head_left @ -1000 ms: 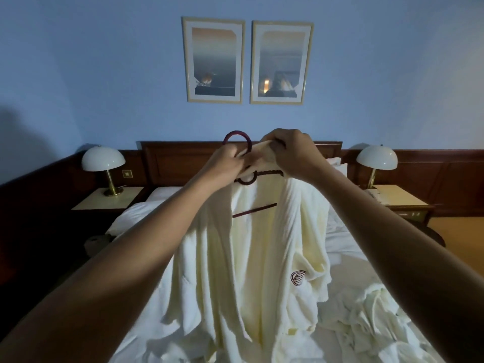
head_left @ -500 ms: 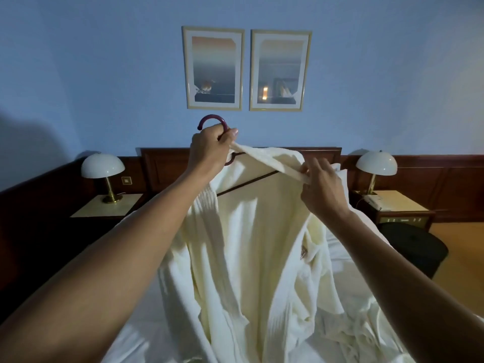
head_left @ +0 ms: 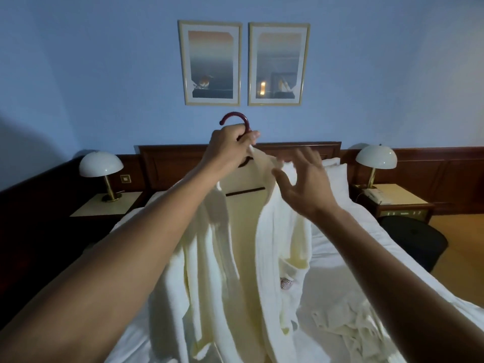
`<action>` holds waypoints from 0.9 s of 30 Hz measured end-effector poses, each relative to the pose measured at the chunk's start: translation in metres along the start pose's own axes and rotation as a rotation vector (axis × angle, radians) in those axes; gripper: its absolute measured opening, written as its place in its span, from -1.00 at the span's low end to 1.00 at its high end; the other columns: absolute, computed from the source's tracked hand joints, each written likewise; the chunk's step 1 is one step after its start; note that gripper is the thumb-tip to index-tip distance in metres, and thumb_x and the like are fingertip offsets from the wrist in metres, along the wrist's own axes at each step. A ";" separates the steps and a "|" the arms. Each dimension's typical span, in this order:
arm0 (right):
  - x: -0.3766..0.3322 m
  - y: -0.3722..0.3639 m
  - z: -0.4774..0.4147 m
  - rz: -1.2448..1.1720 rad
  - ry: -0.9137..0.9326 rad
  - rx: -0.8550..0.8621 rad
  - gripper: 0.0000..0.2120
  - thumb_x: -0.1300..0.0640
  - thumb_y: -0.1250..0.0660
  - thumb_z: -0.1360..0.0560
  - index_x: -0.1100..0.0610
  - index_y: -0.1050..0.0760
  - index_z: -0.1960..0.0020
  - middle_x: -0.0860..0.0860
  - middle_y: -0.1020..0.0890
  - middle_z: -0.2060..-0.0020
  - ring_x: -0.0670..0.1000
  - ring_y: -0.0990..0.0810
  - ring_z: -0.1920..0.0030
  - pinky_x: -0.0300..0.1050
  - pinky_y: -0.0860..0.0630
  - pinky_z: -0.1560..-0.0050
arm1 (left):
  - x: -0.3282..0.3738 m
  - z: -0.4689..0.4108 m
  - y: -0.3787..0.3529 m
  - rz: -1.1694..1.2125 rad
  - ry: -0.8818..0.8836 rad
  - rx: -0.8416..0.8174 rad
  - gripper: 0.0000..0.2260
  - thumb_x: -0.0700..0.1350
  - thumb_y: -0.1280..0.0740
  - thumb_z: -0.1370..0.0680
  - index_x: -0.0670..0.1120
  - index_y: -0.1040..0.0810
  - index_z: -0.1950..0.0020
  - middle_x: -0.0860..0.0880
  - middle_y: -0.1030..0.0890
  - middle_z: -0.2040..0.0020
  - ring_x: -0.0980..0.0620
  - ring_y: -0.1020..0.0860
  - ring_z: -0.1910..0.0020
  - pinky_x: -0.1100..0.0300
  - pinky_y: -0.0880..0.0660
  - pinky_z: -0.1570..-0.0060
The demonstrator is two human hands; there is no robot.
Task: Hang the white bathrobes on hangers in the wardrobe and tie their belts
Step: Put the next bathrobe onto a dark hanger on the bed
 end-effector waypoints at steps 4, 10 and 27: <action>-0.001 -0.032 -0.022 0.168 -0.023 -0.342 -0.61 -0.17 -0.25 -0.55 0.05 -0.43 -0.26 0.05 -0.63 -0.07 0.20 -0.58 -0.07 0.11 -0.52 -0.05 | 0.011 0.009 -0.011 0.041 -0.042 -0.063 -0.72 0.07 -0.31 -0.67 -0.09 -0.68 0.02 0.16 -0.66 0.16 0.42 -0.55 0.28 0.54 -0.34 0.30; -0.001 -0.026 -0.032 0.248 -0.018 -0.289 -0.69 -0.19 -0.18 -0.55 0.01 -0.48 -0.06 0.02 -0.66 0.16 0.23 -0.61 0.16 0.11 -0.57 0.18 | -0.012 0.032 0.002 -0.090 -0.157 0.177 -0.66 0.08 -0.39 -0.61 -0.10 -0.62 -0.28 0.01 -0.68 -0.09 0.11 -0.61 -0.06 0.12 -0.56 -0.10; 0.033 -0.005 -0.045 0.040 -0.305 -0.143 -0.66 -0.17 -0.25 -0.61 0.11 -0.45 0.08 0.02 -0.59 0.27 0.18 -0.57 0.19 0.10 -0.52 0.20 | -0.035 0.064 -0.032 0.198 0.210 0.212 -0.81 -0.34 -0.17 -0.47 -0.09 -0.50 0.16 0.07 -0.54 0.29 0.09 -0.49 0.29 0.24 -0.36 0.31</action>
Point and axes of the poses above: each hand's wrist, its own z-axis away from the middle knuckle, its own y-axis out of the back of the hand, x = y × z, the point moved 8 cm from there along -z, towards the middle knuckle
